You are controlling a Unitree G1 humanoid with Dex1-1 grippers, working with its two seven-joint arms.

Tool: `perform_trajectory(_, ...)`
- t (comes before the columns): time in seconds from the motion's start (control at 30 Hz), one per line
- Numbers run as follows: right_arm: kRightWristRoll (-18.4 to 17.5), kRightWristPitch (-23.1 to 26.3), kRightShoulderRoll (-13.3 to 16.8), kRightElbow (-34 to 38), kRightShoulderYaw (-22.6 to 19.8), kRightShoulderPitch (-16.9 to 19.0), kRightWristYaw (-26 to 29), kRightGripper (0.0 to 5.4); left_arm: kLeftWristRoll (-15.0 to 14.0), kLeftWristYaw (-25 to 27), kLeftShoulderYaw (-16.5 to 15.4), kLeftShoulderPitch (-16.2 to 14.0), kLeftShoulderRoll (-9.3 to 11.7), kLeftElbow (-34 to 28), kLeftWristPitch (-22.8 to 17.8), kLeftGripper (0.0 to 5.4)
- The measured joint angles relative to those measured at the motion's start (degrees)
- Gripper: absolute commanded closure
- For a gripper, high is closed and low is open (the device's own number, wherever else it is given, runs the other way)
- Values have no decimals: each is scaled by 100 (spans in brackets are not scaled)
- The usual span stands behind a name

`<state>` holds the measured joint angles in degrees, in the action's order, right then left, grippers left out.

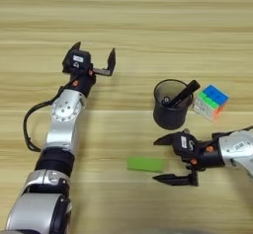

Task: Move the objects on the table

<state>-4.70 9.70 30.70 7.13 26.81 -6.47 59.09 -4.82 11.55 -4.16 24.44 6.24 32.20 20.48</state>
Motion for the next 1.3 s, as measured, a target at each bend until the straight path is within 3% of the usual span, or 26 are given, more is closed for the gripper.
perform_trajectory(0.77,150,-58,-48,-67,68,0,8,393,10,-13,4,0,-18,0,0,0)
perform_trajectory(1.3,181,-142,-51,-82,44,-7,8,400,9,-15,4,1,-20,0,1,0)
